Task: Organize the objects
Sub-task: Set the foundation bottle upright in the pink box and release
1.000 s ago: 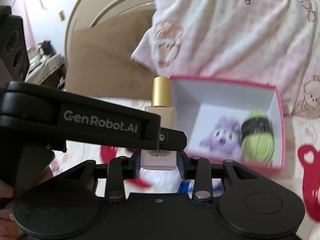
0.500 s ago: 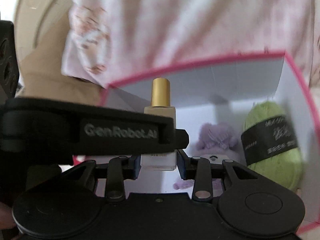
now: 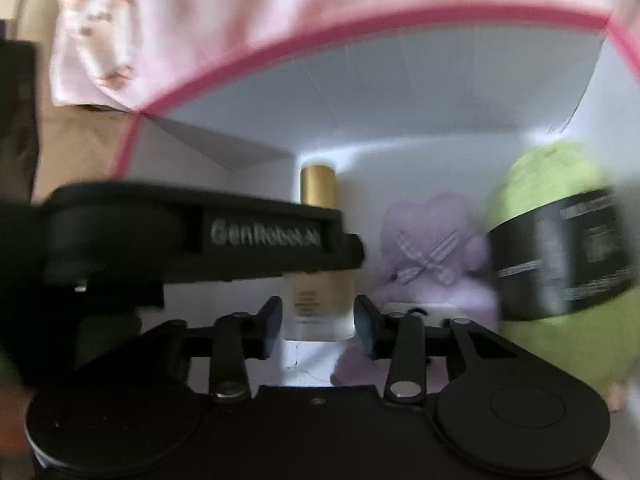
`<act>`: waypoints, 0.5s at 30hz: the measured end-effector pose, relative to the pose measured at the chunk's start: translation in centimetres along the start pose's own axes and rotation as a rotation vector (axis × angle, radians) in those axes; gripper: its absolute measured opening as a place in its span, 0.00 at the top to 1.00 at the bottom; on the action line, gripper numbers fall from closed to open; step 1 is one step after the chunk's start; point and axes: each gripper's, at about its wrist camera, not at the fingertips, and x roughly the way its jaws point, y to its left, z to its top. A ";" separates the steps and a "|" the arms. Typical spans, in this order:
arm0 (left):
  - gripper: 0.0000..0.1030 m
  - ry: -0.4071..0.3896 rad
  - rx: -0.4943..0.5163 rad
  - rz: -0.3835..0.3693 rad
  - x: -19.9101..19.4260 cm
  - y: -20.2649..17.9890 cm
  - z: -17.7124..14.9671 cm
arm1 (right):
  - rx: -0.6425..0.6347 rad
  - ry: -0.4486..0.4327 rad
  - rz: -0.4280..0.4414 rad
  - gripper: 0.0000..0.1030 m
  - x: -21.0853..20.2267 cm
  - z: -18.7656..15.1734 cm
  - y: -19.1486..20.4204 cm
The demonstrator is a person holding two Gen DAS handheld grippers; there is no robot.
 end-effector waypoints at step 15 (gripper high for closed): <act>0.41 -0.155 0.180 0.094 -16.1 -5.3 -9.1 | -0.222 -0.259 0.052 0.25 -16.9 -8.9 0.9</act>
